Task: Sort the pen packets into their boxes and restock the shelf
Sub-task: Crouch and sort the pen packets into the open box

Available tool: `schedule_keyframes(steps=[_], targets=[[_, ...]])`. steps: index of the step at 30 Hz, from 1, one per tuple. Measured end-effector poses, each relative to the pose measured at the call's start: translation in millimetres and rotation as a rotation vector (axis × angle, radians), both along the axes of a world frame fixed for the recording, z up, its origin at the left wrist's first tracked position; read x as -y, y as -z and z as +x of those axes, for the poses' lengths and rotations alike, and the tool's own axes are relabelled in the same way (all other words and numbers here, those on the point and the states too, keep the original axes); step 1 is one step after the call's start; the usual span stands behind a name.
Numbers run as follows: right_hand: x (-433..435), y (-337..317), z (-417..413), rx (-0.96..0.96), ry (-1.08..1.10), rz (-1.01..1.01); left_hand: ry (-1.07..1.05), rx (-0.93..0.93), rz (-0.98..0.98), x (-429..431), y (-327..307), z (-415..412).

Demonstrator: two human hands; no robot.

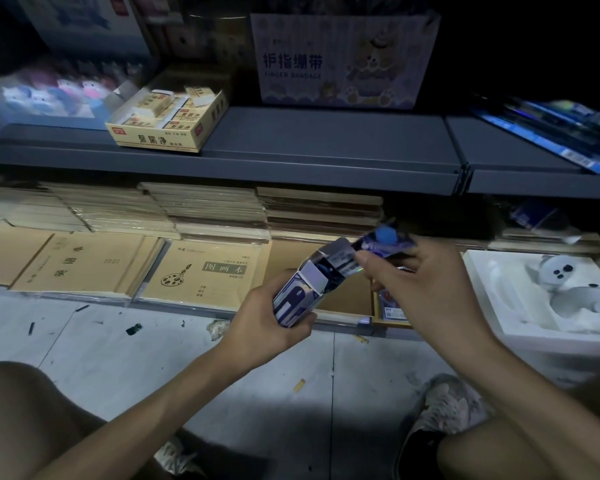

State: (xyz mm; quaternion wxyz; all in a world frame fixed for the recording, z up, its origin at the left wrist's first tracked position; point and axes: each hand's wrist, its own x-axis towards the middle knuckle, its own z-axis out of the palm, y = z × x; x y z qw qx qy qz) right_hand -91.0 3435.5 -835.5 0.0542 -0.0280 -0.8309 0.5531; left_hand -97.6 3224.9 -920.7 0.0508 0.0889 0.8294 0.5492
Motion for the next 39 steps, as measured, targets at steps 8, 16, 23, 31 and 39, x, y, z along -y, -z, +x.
schedule_keyframes(steps=[8, 16, 23, 31, 39], targets=[[10.5, 10.3, -2.1, 0.012, 0.013, 0.093, 0.041, -0.033, -0.027, -0.5, 3.5, -0.4], [0.9, 11.4, -8.7, 0.097, -0.026, -0.006, 0.039, -0.012, 0.000, -1.4, 6.0, 0.1], [3.3, 15.7, -11.2, 0.092, -0.085, 0.122, 0.049, -0.038, -0.036, -1.6, 5.8, 3.0], [3.3, 16.6, -9.9, 0.092, -0.069, 0.091, 0.049, -0.059, -0.021, -4.2, 5.7, -0.5], [1.9, 3.5, -7.2, 0.049, -0.103, -0.015, 0.081, -0.058, -0.052, -3.6, 4.6, 3.3]])
